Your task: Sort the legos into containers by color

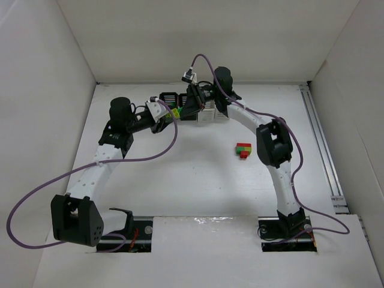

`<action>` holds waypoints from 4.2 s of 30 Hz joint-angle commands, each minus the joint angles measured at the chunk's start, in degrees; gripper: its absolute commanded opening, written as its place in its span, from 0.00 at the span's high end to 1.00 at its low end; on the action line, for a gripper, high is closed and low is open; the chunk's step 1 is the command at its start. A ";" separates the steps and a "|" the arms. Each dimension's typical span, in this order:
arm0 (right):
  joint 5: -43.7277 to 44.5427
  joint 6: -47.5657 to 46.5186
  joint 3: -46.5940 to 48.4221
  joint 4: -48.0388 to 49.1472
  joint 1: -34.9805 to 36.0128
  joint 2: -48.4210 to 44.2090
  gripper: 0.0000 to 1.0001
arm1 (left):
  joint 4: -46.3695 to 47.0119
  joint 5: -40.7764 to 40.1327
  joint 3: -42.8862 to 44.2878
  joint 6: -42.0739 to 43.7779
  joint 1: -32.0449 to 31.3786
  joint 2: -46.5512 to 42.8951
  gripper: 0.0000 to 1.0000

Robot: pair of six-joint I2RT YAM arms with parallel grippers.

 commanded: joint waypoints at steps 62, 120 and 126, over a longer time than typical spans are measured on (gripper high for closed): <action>54.98 -59.29 -17.28 -50.98 -18.63 -37.08 1.00 | -13.89 -28.65 56.92 -34.01 -14.31 51.17 1.00; 74.47 -60.88 30.44 -38.50 9.14 9.23 1.00 | -3.17 -36.48 11.75 -36.12 15.48 1.53 0.39; 83.27 -62.36 33.96 -36.74 10.29 12.48 1.00 | -2.64 -35.96 9.90 -36.12 16.01 1.00 0.39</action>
